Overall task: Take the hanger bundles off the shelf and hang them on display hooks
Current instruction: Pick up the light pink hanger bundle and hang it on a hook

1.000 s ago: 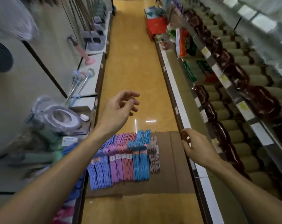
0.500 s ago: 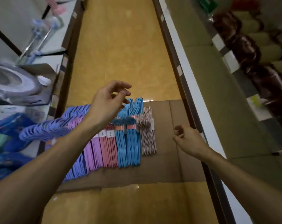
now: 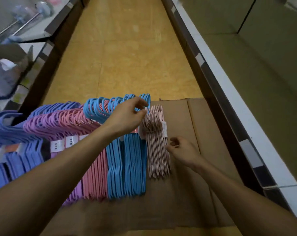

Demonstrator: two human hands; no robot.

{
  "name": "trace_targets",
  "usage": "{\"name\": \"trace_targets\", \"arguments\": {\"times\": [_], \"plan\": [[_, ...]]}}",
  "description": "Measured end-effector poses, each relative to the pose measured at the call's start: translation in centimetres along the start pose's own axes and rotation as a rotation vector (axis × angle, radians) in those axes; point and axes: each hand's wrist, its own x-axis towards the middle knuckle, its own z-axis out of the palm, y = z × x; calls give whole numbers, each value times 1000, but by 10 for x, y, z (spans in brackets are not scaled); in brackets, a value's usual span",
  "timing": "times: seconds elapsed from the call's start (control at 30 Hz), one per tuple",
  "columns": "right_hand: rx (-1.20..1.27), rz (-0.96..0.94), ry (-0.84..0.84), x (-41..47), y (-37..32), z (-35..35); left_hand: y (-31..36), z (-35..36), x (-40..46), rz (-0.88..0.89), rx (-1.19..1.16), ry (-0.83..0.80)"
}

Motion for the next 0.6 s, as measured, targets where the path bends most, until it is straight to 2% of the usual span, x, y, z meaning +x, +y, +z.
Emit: {"name": "trace_targets", "arguments": {"times": [0.07, 0.2, 0.37, 0.47, 0.6], "plan": [[115, 10, -14, 12, 4, 14, -4, 13, 7, -89, -2, -21], [352, 50, -81, 20, 5, 34, -9, 32, 17, -307, -308, 49], [499, 113, -33, 28, 5, 37, -3, 35, 24, -405, -660, 83], [453, 99, 70, 22, 5, 34, 3, 30, 24, -495, -969, 70], [155, 87, 202, 14, 6, 28, 14, 35, 21, -530, -1223, 30]]}}
